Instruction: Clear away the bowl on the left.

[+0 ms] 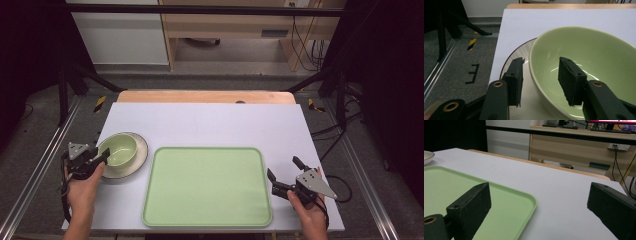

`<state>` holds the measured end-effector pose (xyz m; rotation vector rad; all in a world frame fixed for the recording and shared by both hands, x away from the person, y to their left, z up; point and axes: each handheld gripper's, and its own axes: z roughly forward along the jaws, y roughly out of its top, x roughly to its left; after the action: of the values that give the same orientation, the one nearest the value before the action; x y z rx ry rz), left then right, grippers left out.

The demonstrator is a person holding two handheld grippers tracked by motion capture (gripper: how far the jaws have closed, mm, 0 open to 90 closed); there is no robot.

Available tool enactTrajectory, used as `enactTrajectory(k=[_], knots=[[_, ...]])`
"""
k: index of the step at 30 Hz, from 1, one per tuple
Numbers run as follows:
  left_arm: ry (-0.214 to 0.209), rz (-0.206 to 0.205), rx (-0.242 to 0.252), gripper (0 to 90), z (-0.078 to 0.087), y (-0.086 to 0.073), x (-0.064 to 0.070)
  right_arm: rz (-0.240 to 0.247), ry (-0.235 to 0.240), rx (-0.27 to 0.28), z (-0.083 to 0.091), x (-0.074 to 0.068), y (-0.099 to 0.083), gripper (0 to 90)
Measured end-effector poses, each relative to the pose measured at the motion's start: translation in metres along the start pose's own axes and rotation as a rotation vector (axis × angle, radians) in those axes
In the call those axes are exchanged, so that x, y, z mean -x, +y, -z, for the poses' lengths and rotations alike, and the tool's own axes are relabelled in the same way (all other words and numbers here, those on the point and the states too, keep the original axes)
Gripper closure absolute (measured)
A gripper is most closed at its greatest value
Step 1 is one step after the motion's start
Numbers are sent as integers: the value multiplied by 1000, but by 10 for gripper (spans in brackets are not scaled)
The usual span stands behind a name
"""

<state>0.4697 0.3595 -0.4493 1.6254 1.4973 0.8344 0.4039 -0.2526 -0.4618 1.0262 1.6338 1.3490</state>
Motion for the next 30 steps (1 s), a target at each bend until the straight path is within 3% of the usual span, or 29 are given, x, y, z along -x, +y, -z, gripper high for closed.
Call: enactTrajectory(k=[18, 30], knots=[[-8, 36, -89, 660, -9, 5, -2, -1, 8, -4, -1, -1, -1, 54], [-7, 49, -139, 792, -13, 9, -6, 1, 14, -13, -3, -3, -1, 54]])
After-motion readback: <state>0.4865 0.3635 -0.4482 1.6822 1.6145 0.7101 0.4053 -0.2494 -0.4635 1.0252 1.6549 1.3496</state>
